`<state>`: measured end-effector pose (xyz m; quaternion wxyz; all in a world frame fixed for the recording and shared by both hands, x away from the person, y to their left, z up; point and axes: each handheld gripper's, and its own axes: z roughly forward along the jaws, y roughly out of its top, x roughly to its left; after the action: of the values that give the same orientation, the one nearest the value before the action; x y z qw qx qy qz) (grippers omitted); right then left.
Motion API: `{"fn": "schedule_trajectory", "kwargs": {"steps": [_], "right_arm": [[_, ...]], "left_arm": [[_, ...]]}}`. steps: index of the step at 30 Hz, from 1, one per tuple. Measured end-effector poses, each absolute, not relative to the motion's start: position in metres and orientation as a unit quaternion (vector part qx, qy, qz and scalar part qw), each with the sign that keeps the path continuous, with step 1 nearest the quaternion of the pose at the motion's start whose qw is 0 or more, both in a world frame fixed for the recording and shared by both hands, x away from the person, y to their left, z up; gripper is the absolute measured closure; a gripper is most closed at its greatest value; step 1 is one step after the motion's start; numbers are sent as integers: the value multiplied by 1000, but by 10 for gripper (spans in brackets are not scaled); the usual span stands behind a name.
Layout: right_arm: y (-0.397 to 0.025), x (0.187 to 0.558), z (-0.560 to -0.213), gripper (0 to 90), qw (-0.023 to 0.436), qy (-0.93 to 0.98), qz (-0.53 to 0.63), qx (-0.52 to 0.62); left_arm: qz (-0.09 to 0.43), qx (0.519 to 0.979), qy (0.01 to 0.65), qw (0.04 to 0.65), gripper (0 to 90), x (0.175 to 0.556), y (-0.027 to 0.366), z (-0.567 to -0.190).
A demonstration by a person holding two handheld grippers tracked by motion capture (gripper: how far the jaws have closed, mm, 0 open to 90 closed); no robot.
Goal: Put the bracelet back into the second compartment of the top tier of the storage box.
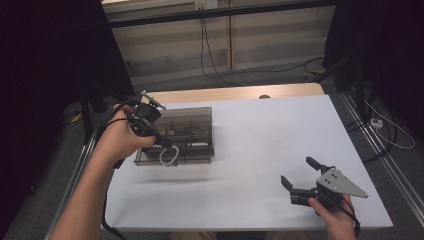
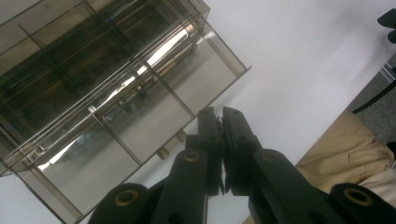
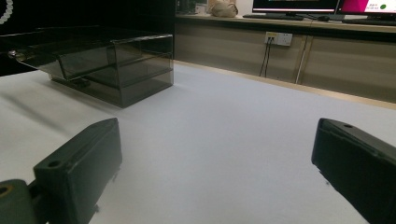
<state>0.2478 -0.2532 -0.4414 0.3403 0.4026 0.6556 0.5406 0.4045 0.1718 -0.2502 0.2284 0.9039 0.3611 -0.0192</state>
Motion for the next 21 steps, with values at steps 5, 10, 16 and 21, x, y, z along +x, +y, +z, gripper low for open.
{"fn": "schedule_trajectory", "kwargs": {"steps": [5, 10, 16, 21], "right_arm": [[-252, 248, -441, 12, 342, 659, 537, 399], [-252, 248, -441, 13, 343, 660, 537, 399], [-252, 248, -441, 13, 343, 660, 537, 398], [-252, 248, -441, 13, 343, 660, 537, 398]], "left_arm": [[-16, 904, 364, 225, 875, 408, 171, -250], [-8, 903, 367, 224, 875, 411, 170, -249], [-6, 901, 371, 226, 875, 414, 171, -249], [-8, 900, 372, 225, 875, 417, 171, -251]]}}
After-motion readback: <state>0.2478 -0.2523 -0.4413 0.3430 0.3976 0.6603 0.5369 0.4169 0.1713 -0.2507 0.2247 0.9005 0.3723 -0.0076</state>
